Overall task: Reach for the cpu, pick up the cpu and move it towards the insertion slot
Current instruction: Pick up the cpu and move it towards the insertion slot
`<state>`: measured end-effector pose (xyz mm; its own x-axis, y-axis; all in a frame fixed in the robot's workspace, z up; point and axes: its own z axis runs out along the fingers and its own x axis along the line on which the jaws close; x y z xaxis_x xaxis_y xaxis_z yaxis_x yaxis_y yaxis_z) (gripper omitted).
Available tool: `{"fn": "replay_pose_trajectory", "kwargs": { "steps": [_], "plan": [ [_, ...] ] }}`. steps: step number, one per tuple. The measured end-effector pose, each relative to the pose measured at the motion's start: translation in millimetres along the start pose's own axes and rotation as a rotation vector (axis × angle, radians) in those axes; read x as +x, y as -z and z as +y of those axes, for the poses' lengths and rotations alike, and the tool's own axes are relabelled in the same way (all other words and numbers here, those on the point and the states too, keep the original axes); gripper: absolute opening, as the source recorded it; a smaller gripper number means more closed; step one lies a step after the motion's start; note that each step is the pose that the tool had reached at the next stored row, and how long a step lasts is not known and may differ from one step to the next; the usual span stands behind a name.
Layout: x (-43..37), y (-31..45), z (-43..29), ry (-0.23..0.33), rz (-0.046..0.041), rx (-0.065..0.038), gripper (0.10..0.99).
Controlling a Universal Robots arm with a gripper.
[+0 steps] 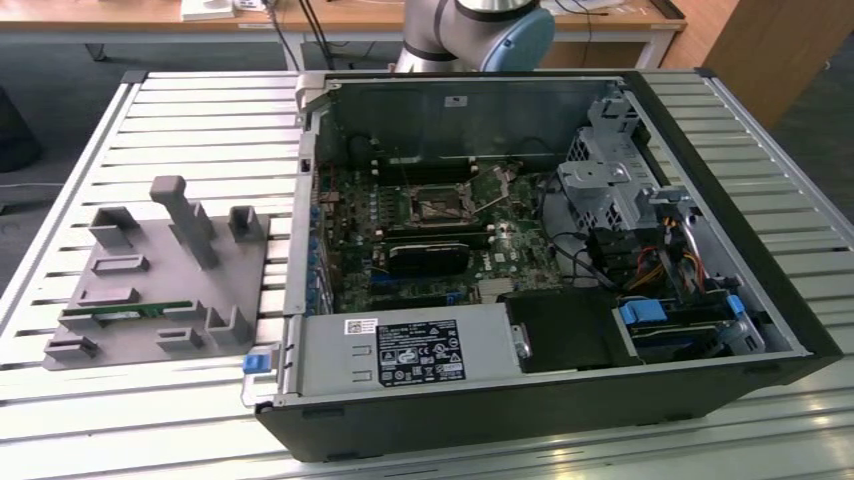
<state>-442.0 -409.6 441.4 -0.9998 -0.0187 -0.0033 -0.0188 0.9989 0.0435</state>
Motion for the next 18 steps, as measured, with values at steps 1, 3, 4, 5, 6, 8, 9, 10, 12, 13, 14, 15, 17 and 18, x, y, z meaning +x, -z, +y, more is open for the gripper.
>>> {"fn": "replay_pose_trajectory", "kwargs": {
  "steps": [1,3,4,5,6,8,9,10,12,13,14,15,17,18],
  "plan": [
    [-0.5,-0.1,0.0,0.000,-0.0005,0.000,0.537],
    [-3.0,0.1,0.0,0.000,-0.0001,0.000,0.537],
    [-4.1,0.1,0.0,0.000,0.0000,0.000,0.537],
    [-5.4,0.0,-0.1,0.000,-0.0001,0.000,0.537],
    [-6.5,0.0,-0.1,0.000,-0.0001,0.000,0.537],
    [-8.9,0.0,-0.1,0.000,-0.0002,0.000,0.537],
    [-10.0,0.0,-0.2,0.000,-0.0002,0.000,0.537],
    [-10.9,0.0,-0.2,0.000,-0.0002,0.000,0.537],
    [-13.4,0.0,-0.2,0.000,-0.0001,0.000,0.537],
    [-15.3,-0.1,-0.3,0.000,-0.0002,0.000,0.537],
    [-16.6,-0.1,-0.2,0.000,-0.0001,0.000,0.537],
    [-17.6,-0.1,-0.2,0.000,-0.0001,0.000,0.537],
    [-20.4,-0.2,-0.1,0.000,-0.0001,0.000,0.537],
    [-22.1,-0.2,-0.1,0.000,-0.0001,0.000,0.537]
  ]
}}
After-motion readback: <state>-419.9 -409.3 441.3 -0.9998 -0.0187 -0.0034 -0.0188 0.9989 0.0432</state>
